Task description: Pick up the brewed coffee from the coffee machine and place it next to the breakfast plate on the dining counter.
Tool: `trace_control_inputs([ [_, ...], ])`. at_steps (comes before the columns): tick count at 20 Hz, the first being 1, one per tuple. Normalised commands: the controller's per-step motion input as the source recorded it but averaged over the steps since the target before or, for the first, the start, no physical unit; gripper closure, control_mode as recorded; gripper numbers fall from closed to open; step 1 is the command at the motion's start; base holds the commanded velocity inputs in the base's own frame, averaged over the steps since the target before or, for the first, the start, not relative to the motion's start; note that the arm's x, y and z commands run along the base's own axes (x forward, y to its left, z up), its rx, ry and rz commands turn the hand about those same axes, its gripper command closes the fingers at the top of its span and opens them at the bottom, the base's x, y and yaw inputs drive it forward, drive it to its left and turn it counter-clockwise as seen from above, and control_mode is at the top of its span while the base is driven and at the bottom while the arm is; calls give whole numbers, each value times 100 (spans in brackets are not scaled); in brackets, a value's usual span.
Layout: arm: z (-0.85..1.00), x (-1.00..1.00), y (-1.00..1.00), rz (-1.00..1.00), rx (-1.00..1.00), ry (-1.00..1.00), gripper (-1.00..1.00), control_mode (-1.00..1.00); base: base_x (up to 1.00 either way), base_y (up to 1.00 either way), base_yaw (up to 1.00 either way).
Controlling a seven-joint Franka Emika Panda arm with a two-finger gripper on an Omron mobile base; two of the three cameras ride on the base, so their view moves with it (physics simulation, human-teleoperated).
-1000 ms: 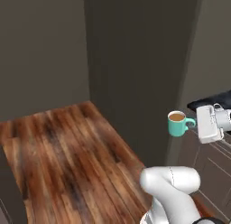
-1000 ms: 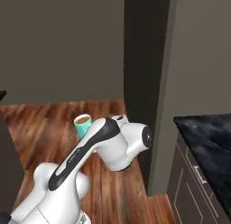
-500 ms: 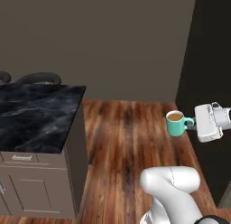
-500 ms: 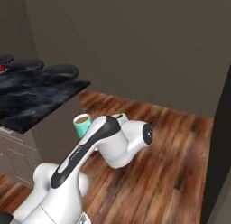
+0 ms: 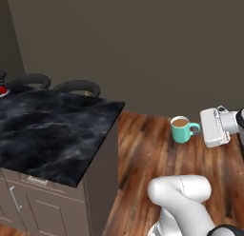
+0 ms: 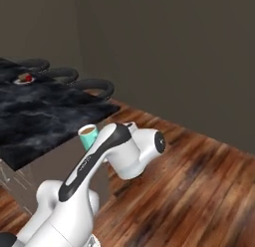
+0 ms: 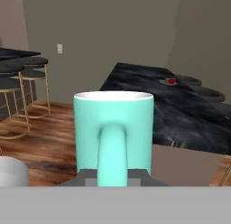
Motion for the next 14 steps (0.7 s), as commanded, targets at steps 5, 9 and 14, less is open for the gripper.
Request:
trace_control_inputs([
  [5, 0, 0, 0, 0, 0, 0, 100, 100, 100, -37, 17],
  [9, 0, 0, 0, 0, 0, 0, 100, 100, 100, -71, 20],
  [14, 0, 0, 0, 0, 0, 0, 100, 100, 100, -82, 33],
])
